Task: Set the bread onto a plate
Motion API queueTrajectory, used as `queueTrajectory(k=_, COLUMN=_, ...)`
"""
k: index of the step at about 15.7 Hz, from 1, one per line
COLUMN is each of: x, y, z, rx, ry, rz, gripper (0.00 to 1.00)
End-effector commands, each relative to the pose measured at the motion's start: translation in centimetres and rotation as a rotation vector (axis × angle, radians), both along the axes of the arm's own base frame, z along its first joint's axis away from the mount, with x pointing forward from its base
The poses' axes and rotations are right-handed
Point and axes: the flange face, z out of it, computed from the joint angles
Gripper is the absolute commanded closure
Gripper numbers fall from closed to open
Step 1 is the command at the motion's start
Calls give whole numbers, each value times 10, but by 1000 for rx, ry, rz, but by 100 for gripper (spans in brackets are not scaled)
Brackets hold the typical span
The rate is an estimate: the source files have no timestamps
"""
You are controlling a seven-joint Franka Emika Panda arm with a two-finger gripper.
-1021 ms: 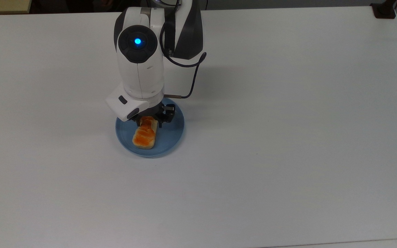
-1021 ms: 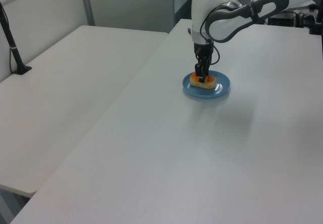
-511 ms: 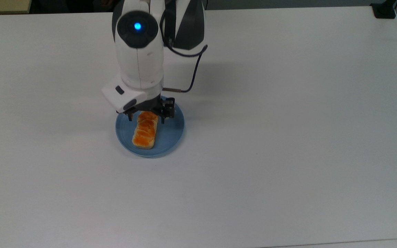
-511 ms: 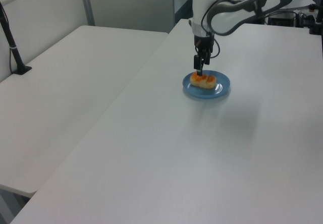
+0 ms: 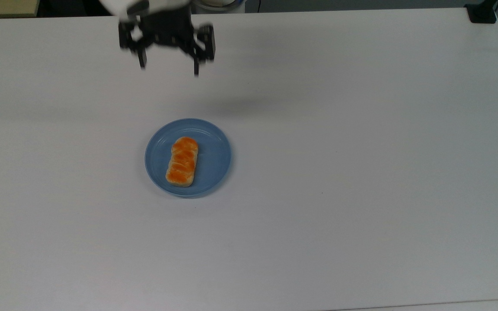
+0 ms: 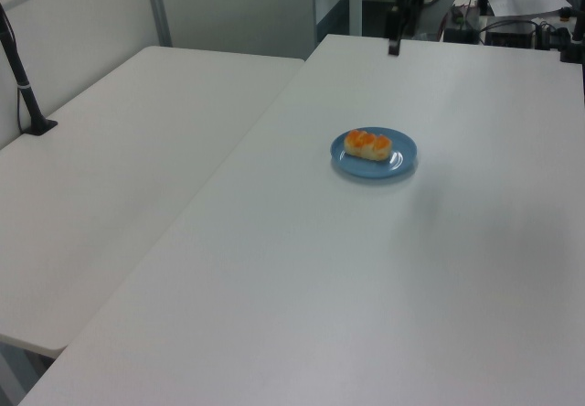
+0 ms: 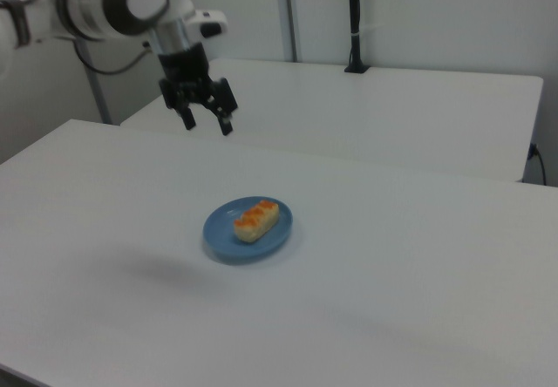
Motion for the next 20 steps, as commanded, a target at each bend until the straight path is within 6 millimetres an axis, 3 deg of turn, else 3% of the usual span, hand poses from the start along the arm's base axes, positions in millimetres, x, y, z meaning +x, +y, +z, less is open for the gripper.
queueTrajectory(k=1, x=-55, y=-3, z=50, rx=-6, ry=44, rz=-26, gripper=0)
queueTrajectory(k=4, x=-79, y=-11, z=78, rx=-8, ry=44, rz=53, gripper=0)
queueTrajectory(k=8, x=-74, y=-8, z=82, rx=17, ry=-22, rz=47, gripper=0)
queueTrajectory(k=13, x=-56, y=-10, z=50, rx=47, ry=-118, rz=-63, gripper=0)
queueTrajectory(k=20, x=-64, y=-20, z=46, rx=53, ry=-45, rz=-80, gripper=0)
